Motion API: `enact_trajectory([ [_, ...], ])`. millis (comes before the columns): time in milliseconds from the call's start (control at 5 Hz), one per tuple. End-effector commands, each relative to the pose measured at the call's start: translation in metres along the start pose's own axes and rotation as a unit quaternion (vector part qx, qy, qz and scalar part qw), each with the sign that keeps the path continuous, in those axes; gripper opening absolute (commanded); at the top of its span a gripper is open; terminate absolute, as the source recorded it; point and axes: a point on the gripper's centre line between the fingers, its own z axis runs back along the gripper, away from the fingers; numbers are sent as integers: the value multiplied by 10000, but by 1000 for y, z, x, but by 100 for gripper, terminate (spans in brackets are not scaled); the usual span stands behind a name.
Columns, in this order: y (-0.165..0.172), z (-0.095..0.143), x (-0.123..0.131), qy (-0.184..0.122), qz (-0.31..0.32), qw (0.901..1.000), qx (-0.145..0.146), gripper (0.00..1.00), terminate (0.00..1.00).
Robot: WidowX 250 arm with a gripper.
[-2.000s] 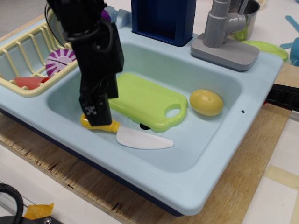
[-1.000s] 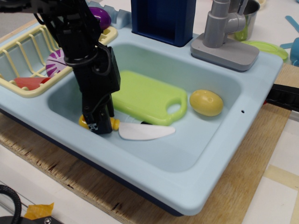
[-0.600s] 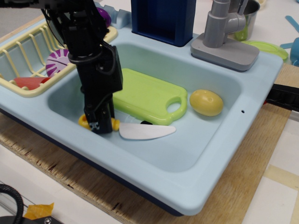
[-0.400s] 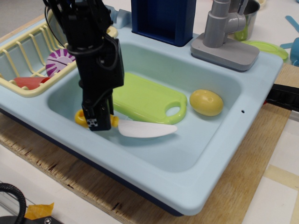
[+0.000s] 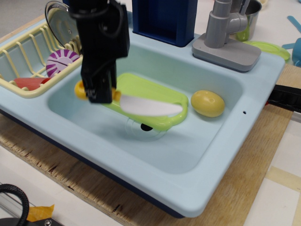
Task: Put knife on cutting board
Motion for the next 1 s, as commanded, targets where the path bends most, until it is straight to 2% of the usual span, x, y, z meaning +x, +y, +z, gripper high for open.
enact_trajectory([
  [0, 38, 5, 8, -382, -455, 9971, 474, 0, 0],
  [200, 43, -6, 9, -614, -431, 9959, 496, 0, 0],
  [400, 39, -16, 4, -899, -167, 9950, 392, 100, 0],
  [600, 39, -16, 4, -899, -167, 9950, 392, 100, 0],
  [800, 39, -16, 4, -899, -167, 9950, 392, 100, 100],
])
